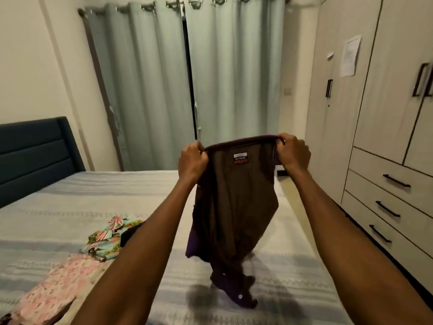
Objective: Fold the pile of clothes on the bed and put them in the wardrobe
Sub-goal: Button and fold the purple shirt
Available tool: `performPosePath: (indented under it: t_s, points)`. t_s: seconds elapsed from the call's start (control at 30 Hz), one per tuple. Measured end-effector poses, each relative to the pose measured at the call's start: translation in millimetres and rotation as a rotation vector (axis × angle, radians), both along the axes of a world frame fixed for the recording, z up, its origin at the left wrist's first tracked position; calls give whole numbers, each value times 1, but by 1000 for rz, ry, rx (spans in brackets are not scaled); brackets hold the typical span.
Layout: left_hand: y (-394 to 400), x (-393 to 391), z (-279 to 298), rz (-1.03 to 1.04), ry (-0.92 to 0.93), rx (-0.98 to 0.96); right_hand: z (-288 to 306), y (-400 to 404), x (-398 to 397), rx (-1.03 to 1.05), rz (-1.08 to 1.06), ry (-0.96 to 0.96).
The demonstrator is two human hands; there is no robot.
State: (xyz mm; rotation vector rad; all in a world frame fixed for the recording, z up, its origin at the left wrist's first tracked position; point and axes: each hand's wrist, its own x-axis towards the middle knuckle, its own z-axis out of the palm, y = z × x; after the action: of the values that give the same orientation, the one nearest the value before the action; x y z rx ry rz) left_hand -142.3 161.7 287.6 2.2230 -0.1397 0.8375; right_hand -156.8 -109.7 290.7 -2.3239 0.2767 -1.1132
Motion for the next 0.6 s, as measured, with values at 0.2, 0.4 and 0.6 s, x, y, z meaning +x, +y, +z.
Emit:
performPosePath:
  t_s: [0.2, 0.4, 0.6]
  points:
    - [-5, 6, 115, -133, 125, -82, 118, -3, -17, 14, 117, 171]
    - [-3, -19, 210, -260, 14, -256, 201, 0, -33, 6, 137, -63]
    - [-25, -36, 269, -397, -143, -485, 264, 16, -42, 25, 69, -333]
